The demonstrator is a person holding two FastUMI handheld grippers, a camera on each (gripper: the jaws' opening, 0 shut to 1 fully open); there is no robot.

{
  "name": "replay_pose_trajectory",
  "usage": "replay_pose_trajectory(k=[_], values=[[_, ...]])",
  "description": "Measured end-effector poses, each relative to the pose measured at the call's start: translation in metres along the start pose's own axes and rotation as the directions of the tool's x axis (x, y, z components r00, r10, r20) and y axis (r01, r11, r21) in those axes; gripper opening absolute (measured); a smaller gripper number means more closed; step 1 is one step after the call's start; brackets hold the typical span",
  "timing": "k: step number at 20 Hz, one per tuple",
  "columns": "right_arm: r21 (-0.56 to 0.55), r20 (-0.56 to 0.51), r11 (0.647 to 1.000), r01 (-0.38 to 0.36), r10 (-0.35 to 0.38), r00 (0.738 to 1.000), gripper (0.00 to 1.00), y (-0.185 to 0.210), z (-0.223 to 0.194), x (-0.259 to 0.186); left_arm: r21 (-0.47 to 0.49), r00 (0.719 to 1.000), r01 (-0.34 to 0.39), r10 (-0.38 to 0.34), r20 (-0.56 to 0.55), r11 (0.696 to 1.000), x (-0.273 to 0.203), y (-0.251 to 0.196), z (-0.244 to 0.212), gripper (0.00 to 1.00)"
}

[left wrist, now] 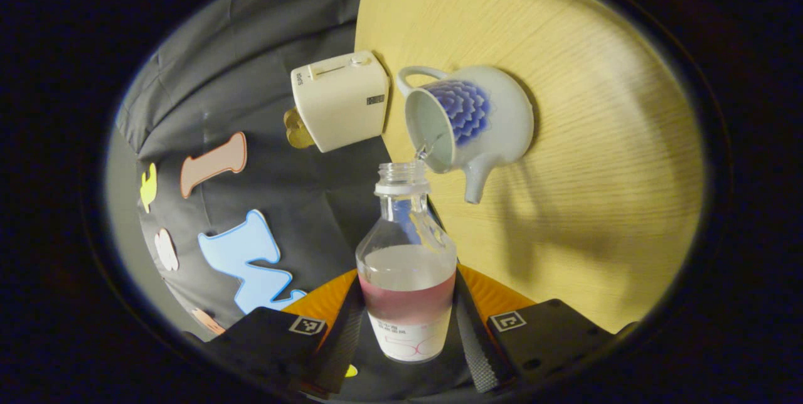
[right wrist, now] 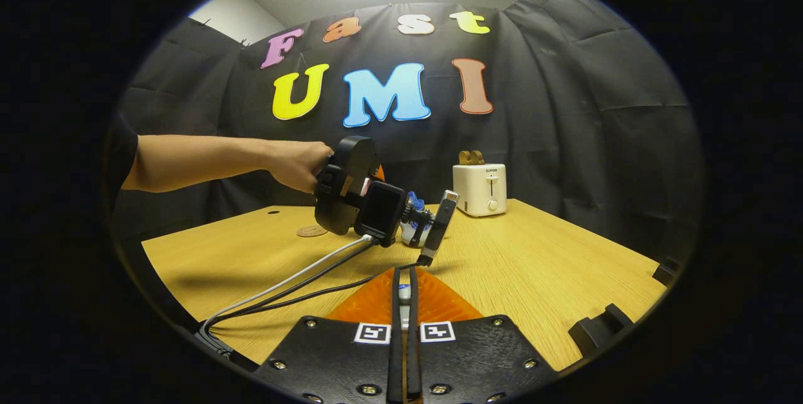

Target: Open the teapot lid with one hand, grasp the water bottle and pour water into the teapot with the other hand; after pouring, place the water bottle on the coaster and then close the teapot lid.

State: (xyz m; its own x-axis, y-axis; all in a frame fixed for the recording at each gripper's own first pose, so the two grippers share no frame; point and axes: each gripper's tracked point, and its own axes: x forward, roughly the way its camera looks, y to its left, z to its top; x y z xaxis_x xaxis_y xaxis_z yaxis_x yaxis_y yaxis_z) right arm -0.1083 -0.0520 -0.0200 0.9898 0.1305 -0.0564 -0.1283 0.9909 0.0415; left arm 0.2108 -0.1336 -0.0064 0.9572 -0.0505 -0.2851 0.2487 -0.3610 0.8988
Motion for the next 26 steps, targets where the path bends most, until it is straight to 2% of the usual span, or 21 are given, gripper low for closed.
replay_pose_trajectory(k=[5, 26], values=[[0.002, -0.005, 1.000, 0.000, 0.000, 1.000, 0.03, -0.002, -0.001, 0.001, 0.088, 1.000, 0.010, -0.009, -0.017, 0.996, 0.001, 0.005, 0.002, 0.87], [0.023, -0.018, 0.999, 0.023, -0.023, 1.000, 0.03, -0.013, -0.008, 0.000, 0.251, 0.999, 0.031, -0.020, -0.044, 0.967, -0.005, 0.020, 0.004, 0.87]])
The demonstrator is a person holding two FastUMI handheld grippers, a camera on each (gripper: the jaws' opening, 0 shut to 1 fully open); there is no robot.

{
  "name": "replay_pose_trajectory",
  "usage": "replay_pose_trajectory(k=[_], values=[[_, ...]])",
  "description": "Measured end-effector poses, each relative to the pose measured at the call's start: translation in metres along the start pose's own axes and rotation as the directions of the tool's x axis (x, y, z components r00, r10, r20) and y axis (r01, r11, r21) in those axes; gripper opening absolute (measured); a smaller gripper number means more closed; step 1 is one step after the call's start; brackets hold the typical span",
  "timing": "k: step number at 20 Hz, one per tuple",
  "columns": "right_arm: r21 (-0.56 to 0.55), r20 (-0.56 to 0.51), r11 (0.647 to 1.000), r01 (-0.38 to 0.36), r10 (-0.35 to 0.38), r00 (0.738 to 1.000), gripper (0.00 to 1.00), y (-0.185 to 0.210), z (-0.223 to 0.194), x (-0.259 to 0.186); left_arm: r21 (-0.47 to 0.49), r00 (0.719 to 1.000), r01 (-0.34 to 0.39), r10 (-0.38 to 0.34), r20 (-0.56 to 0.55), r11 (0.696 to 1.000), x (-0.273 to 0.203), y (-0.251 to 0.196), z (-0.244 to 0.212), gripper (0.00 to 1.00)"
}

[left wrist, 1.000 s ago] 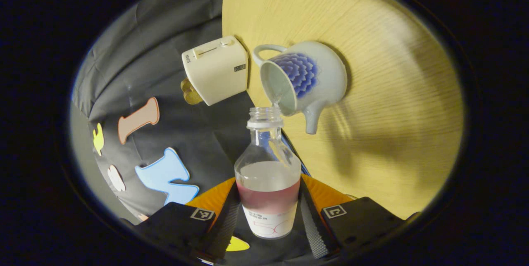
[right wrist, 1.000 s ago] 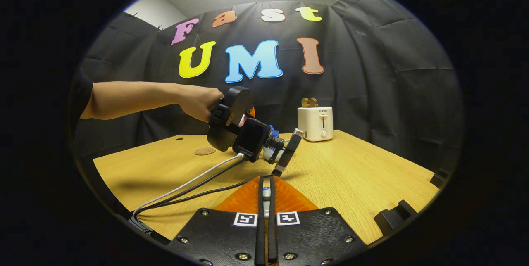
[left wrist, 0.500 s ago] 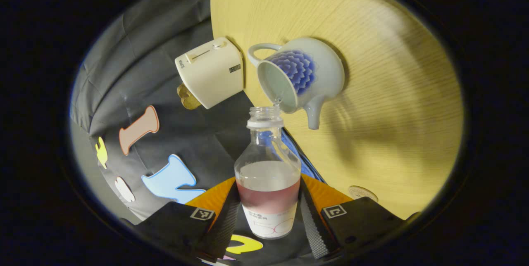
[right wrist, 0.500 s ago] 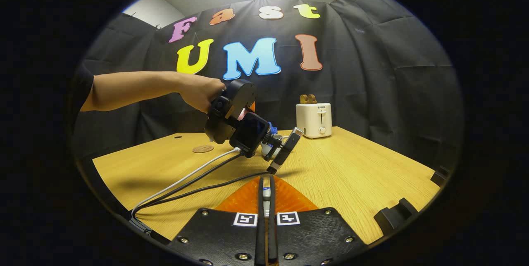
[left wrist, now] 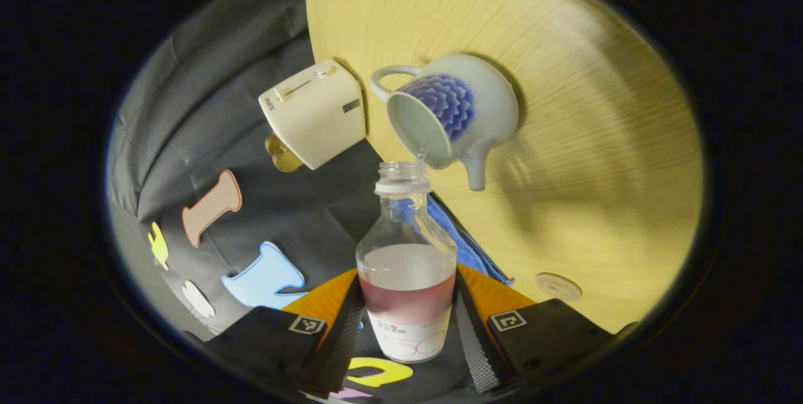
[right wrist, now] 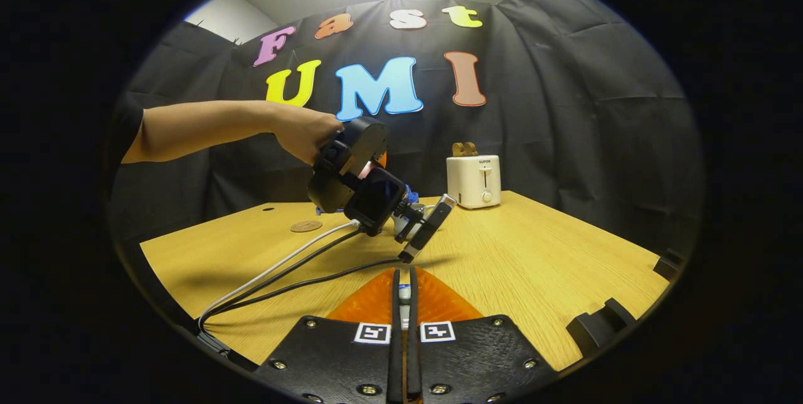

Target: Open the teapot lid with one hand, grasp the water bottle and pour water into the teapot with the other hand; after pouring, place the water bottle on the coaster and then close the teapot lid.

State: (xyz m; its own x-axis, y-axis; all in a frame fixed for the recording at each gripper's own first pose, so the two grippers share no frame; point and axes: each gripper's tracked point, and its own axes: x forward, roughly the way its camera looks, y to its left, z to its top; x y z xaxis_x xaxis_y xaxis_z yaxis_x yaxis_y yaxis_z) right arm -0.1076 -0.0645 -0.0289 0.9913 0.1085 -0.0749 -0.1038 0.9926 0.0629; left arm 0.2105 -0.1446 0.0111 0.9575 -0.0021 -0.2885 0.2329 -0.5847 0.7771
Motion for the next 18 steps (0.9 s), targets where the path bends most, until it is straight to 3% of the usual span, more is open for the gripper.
replay_pose_trajectory(k=[12, 16, 18], values=[[0.003, 0.005, 1.000, 0.009, -0.009, 1.000, 0.03, -0.002, 0.001, -0.001, 0.075, 1.000, -0.013, 0.014, -0.012, 0.997, -0.004, 0.008, 0.002, 0.87], [0.016, -0.015, 1.000, 0.013, -0.013, 1.000, 0.03, -0.005, -0.005, 0.001, 0.033, 1.000, 0.002, -0.003, 0.009, 0.999, -0.001, 0.002, 0.004, 0.87], [0.034, -0.025, 0.999, 0.017, -0.016, 1.000, 0.03, -0.008, -0.007, 0.003, -0.084, 0.998, -0.006, 0.011, 0.065, 0.996, 0.002, -0.005, 0.011, 0.87]])
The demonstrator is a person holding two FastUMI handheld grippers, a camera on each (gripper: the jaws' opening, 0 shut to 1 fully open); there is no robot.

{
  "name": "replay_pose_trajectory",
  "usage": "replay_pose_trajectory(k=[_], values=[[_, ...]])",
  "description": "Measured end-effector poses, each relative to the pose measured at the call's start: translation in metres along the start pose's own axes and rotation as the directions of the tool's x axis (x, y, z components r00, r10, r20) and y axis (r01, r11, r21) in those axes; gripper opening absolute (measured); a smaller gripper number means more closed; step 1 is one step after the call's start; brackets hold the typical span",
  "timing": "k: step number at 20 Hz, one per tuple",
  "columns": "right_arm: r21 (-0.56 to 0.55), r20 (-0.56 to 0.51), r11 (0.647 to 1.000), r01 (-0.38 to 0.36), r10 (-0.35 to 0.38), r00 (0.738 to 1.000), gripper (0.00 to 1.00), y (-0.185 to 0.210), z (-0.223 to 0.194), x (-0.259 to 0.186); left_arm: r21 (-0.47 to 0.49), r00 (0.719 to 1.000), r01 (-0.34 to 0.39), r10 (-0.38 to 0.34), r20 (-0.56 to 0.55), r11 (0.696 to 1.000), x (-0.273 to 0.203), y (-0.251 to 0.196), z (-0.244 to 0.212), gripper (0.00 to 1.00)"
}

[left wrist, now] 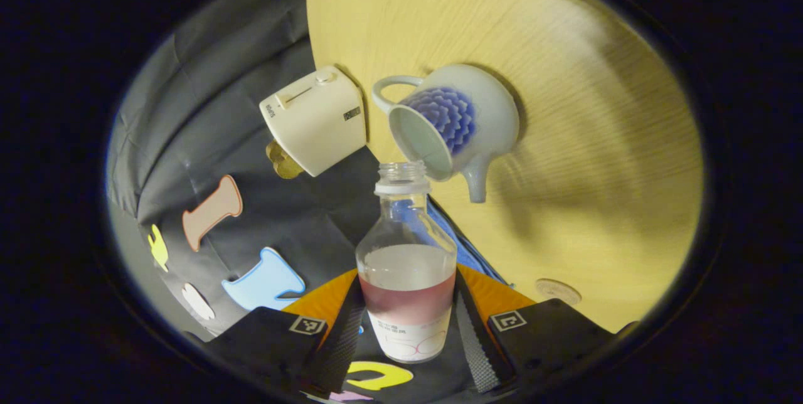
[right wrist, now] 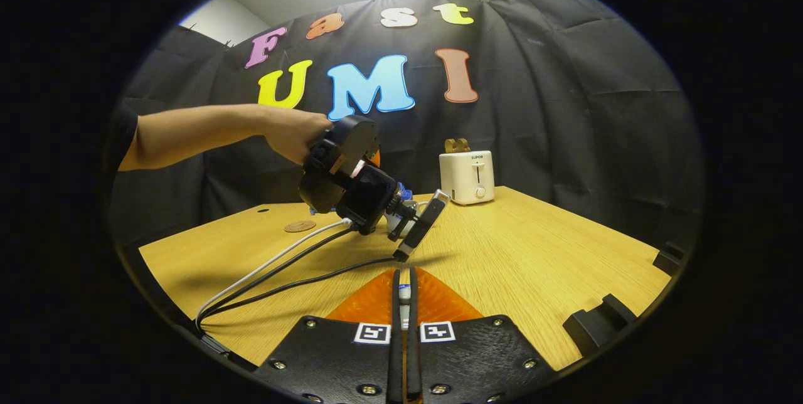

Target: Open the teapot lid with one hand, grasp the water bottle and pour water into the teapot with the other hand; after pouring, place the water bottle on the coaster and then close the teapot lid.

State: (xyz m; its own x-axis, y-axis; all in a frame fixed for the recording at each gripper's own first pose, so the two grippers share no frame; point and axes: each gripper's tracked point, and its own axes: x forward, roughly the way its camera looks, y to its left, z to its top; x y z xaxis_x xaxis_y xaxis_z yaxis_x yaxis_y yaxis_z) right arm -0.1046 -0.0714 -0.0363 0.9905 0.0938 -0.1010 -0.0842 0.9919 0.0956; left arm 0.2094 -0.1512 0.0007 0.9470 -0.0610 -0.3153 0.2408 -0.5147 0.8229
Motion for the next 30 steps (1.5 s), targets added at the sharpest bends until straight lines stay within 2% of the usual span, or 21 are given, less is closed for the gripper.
replay_pose_trajectory(k=[2, 4, 5, 6, 7, 9, 10, 11, 12, 14, 15, 17, 18, 19, 20, 22, 23, 24, 26, 28, 30], values=[[0.014, -0.009, 1.000, 0.016, -0.015, 1.000, 0.03, -0.007, -0.002, 0.001, -0.086, 1.000, -0.004, 0.006, 0.023, 0.996, 0.000, -0.007, -0.003, 0.87], [0.019, 0.001, 0.999, 0.031, -0.031, 1.000, 0.03, -0.010, 0.004, 0.001, -0.215, 0.998, -0.012, 0.024, 0.051, 0.977, 0.001, -0.015, -0.008, 0.88], [0.010, 0.011, 0.999, 0.034, -0.034, 0.999, 0.03, -0.011, 0.008, 0.001, -0.321, 0.995, -0.016, 0.045, 0.084, 0.947, -0.003, -0.016, -0.009, 0.88], [-0.014, 0.026, 0.999, 0.041, -0.040, 0.999, 0.03, -0.012, 0.012, 0.004, -0.427, 0.992, -0.003, 0.056, 0.113, 0.904, -0.009, -0.017, -0.011, 0.87], [-0.026, 0.032, 0.999, 0.043, -0.042, 0.999, 0.03, -0.013, 0.016, 0.006, -0.491, 0.990, 0.008, 0.062, 0.126, 0.871, -0.010, -0.019, -0.012, 0.87], [-0.033, 0.021, 0.999, 0.038, -0.037, 0.999, 0.03, -0.012, 0.017, 0.010, -0.592, 0.987, -0.028, 0.117, 0.112, 0.805, -0.017, -0.016, -0.025, 0.87], [-0.030, 0.004, 0.999, 0.010, -0.009, 1.000, 0.03, -0.003, 0.013, 0.014, -0.654, 0.984, -0.027, 0.136, 0.116, 0.756, -0.025, -0.020, -0.029, 0.87], [-0.031, -0.018, 1.000, -0.002, 0.002, 1.000, 0.03, 0.001, 0.011, 0.017, -0.742, 0.981, 0.024, 0.127, 0.147, 0.670, -0.028, -0.032, -0.027, 0.86], [-0.024, -0.022, 1.000, -0.016, 0.016, 1.000, 0.03, 0.007, 0.015, 0.016, -0.785, 0.980, 0.020, 0.142, 0.137, 0.619, -0.030, -0.035, -0.035, 0.86], [-0.046, -0.003, 0.999, -0.027, 0.027, 1.000, 0.03, 0.018, 0.026, 0.013, -0.834, 0.980, 0.014, 0.158, 0.120, 0.552, -0.035, -0.040, -0.051, 0.86], [-0.066, 0.022, 0.997, -0.038, 0.040, 0.999, 0.03, 0.025, 0.037, 0.011, -0.867, 0.979, 0.016, 0.169, 0.115, 0.498, -0.038, -0.044, -0.063, 0.87], [-0.087, 0.042, 0.995, -0.058, 0.062, 0.997, 0.03, 0.035, 0.046, 0.016, -0.911, 0.977, 0.001, 0.194, 0.089, 0.413, -0.045, -0.047, -0.082, 0.86], [-0.092, 0.048, 0.993, -0.068, 0.072, 0.996, 0.03, 0.039, 0.048, 0.018, -0.933, 0.975, -0.006, 0.210, 0.075, 0.361, -0.048, -0.048, -0.092, 0.86], [-0.095, 0.052, 0.993, -0.076, 0.081, 0.995, 0.03, 0.042, 0.052, 0.023, -0.955, 0.969, -0.023, 0.241, 0.051, 0.296, -0.052, -0.048, -0.105, 0.86], [-0.098, 0.058, 0.992, -0.081, 0.087, 0.994, 0.03, 0.044, 0.056, 0.027, -0.983, 0.956, -0.047, 0.292, 0.007, 0.179, -0.061, -0.046, -0.129, 0.85], [-0.108, 0.066, 0.990, -0.086, 0.093, 0.993, 0.03, 0.049, 0.061, 0.034, -0.998, 0.944, -0.041, 0.329, -0.025, 0.041, -0.069, -0.049, -0.147, 0.85], [-0.109, 0.072, 0.990, -0.093, 0.102, 0.992, 0.03, 0.052, 0.065, 0.038, -0.999, 0.942, -0.024, 0.334, -0.035, -0.038, -0.071, -0.055, -0.156, 0.86], [-0.108, 0.073, 0.989, -0.100, 0.108, 0.991, 0.03, 0.055, 0.067, 0.041, -0.995, 0.940, -0.003, 0.340, -0.035, -0.096, -0.072, -0.057, -0.163, 0.86], [-0.107, 0.079, 0.987, -0.118, 0.126, 0.989, 0.03, 0.064, 0.071, 0.049, -0.967, 0.943, 0.043, 0.329, -0.043, -0.250, -0.067, -0.071, -0.181, 0.85], [-0.111, 0.078, 0.986, -0.127, 0.136, 0.988, 0.03, 0.069, 0.072, 0.057, -0.942, 0.948, 0.042, 0.311, -0.068, -0.334, -0.058, -0.081, -0.199, 0.85], [-0.110, 0.072, 0.985, -0.132, 0.140, 0.987, 0.03, 0.070, 0.071, 0.061, -0.922, 0.952, 0.042, 0.297, -0.081, -0.385, -0.051, -0.089, -0.209, 0.84]])
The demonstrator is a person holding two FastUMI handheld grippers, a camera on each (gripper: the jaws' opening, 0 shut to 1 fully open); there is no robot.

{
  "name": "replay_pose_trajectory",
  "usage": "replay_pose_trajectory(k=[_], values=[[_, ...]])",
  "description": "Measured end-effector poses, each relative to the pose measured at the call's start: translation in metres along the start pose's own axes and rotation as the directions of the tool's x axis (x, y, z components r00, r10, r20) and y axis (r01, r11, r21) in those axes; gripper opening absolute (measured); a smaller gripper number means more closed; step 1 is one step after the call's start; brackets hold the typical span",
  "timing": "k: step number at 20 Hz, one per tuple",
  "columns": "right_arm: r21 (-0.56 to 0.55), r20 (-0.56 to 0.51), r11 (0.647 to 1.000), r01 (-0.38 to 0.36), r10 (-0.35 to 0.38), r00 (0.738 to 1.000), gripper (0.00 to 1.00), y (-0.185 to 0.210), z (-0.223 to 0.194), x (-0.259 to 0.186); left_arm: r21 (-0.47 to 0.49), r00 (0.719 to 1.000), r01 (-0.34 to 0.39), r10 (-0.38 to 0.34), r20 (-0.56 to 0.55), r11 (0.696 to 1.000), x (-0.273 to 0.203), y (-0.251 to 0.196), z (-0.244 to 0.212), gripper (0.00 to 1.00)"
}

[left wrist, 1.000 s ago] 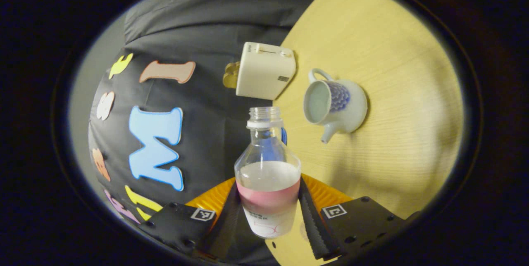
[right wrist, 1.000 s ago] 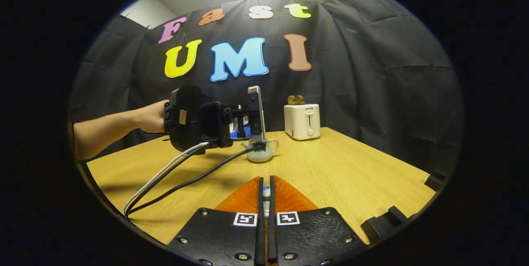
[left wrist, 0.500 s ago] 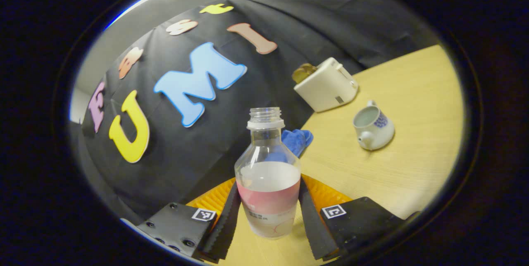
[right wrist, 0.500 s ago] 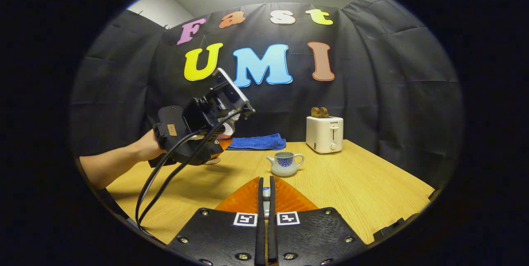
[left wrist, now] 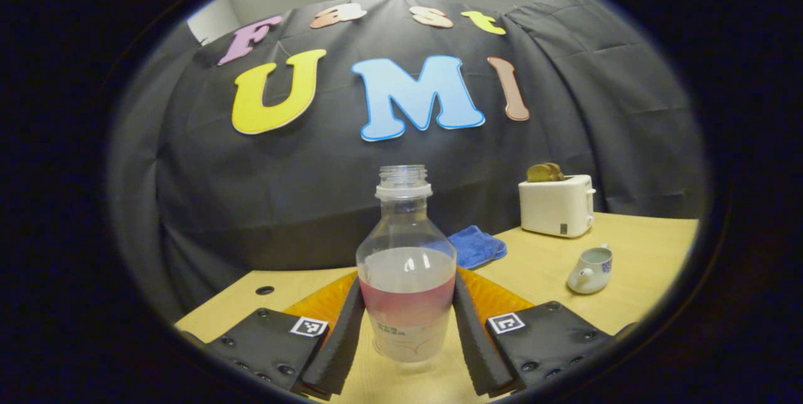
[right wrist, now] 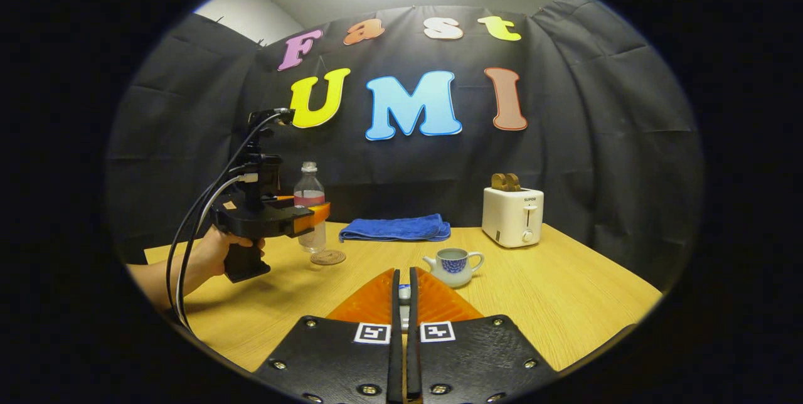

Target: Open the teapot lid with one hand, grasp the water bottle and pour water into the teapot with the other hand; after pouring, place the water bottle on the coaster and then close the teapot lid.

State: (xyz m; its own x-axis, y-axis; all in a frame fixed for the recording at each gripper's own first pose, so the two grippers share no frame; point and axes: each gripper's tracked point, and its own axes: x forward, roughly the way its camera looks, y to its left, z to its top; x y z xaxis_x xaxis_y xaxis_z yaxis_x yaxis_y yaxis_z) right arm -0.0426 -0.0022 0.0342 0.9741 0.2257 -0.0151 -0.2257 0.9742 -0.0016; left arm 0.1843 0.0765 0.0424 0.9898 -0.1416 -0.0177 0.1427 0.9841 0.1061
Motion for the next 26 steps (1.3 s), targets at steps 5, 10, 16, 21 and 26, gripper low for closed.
replay_pose_trajectory(k=[5, 10, 16, 21, 26], values=[[0.013, -0.020, 1.000, 0.006, -0.005, 1.000, 0.03, -0.005, -0.007, 0.009, -0.153, 1.000, -0.024, 0.022, -0.014, 0.988, 0.021, 0.026, -0.019, 0.84], [0.020, -0.027, 1.000, 0.013, -0.012, 1.000, 0.03, -0.009, -0.009, 0.014, -0.131, 0.999, -0.041, 0.037, -0.034, 0.991, 0.044, 0.031, -0.038, 0.84], [0.021, -0.033, 1.000, 0.022, -0.021, 0.999, 0.03, -0.012, -0.011, 0.015, -0.084, 0.998, -0.029, 0.024, -0.059, 0.996, 0.060, 0.022, -0.052, 0.85], [0.020, -0.036, 1.000, 0.020, -0.020, 0.999, 0.03, -0.012, -0.012, 0.016, -0.097, 0.999, -0.022, 0.018, -0.052, 0.995, 0.065, 0.023, -0.056, 0.84], [0.016, -0.040, 1.000, 0.021, -0.020, 0.999, 0.03, -0.012, -0.013, 0.017, -0.095, 0.998, -0.032, 0.027, -0.051, 0.995, 0.063, 0.024, -0.055, 0.89]])
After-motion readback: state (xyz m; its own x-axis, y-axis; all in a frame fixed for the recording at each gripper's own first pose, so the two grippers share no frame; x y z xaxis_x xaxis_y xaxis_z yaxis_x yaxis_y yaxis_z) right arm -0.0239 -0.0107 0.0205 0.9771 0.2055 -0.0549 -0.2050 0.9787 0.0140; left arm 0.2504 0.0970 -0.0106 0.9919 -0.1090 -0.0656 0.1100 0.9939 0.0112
